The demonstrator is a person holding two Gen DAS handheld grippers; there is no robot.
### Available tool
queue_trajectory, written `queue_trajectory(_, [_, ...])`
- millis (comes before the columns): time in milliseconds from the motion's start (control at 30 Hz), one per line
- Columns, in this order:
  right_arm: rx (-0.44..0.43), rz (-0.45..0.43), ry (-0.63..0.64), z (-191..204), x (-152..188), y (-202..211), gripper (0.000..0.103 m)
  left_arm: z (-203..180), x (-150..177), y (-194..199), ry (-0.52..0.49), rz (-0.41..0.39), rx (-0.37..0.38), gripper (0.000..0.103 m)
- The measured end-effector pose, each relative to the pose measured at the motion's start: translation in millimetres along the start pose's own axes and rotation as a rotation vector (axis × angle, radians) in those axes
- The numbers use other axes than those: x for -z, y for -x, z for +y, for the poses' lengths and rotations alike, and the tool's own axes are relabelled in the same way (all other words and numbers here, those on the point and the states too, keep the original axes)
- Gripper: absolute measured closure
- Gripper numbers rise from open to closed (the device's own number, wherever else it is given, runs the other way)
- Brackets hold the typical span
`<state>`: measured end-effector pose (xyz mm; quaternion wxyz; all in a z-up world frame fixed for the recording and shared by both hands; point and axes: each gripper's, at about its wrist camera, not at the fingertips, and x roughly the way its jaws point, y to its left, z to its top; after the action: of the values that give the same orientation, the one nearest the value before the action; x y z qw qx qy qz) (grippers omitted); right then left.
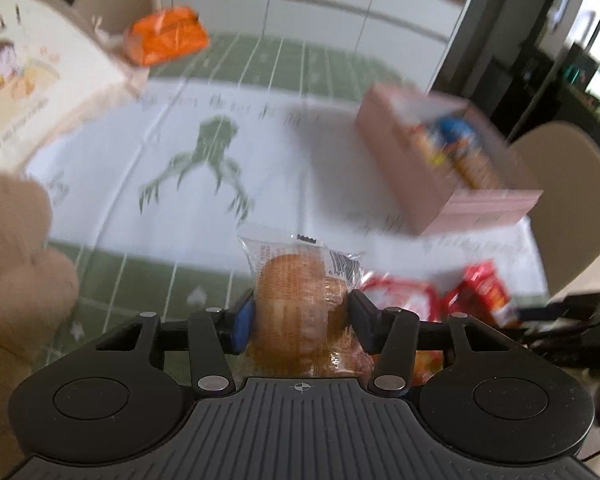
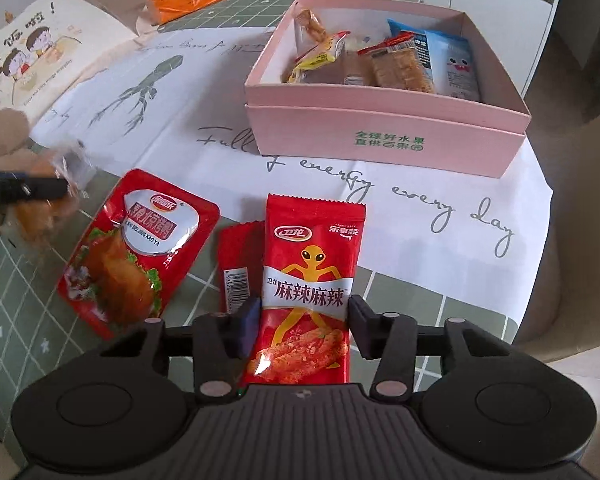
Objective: Organize snacks
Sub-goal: 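Carry the spicy-strip packet with the right tool while the left carries the yellow bread packet to the box, then open both tools over the pink box to drop the packets inside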
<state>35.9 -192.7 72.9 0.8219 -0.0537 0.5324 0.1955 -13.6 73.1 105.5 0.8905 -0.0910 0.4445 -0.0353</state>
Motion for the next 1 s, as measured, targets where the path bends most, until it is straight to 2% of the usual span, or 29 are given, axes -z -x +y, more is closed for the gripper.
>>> queue_trajectory(100, [-0.035, -0.034, -0.048, -9, -7, 21, 0.058, -13, -23, 28, 0.007, -0.076, 0.107, 0.048])
queue_trajectory(200, [-0.062, -0.160, -0.071, -22, -28, 67, 0.058, -36, -59, 52, -0.031, -0.179, 0.199, 0.048])
queue_trajectory(333, [-0.036, -0.357, -0.053, -36, -77, 131, 0.058, -81, -124, 66, -0.085, -0.303, 0.347, 0.048])
queue_trajectory(433, [-0.025, -0.424, -0.065, -47, -120, 153, 0.054, -109, -168, 59, -0.107, -0.341, 0.410, 0.047])
queue_trajectory(467, [-0.039, -0.433, -0.074, -51, -134, 154, 0.051, -116, -179, 50, -0.107, -0.338, 0.414, 0.047])
queue_trajectory(500, [-0.059, -0.434, -0.072, -55, -144, 149, 0.034, -121, -190, 35, -0.096, -0.315, 0.417, 0.047])
queue_trajectory(533, [-0.067, -0.419, -0.065, -59, -154, 141, 0.024, -124, -196, 18, -0.077, -0.281, 0.421, 0.047])
queue_trajectory(600, [-0.013, -0.404, -0.075, -68, -159, 120, 0.025, -123, -199, -33, -0.007, -0.178, 0.407, 0.050])
queue_trajectory(667, [0.059, -0.375, -0.076, -78, -150, 95, 0.025, -124, -188, -92, 0.000, -0.050, 0.360, 0.050])
queue_trajectory(733, [0.076, -0.316, -0.107, -88, -134, 75, 0.025, -122, -172, -129, 0.004, 0.004, 0.319, 0.050])
queue_trajectory(800, [0.062, -0.256, -0.131, -93, -117, 59, 0.025, -113, -159, -137, 0.026, -0.006, 0.313, 0.050])
queue_trajectory(900, [0.074, -0.215, -0.137, -95, -93, 48, 0.025, -93, -140, -116, 0.066, -0.054, 0.296, 0.050])
queue_trajectory(1000, [0.057, -0.177, -0.149, -92, -69, 41, 0.025, -80, -110, -93, 0.009, -0.024, 0.191, 0.050])
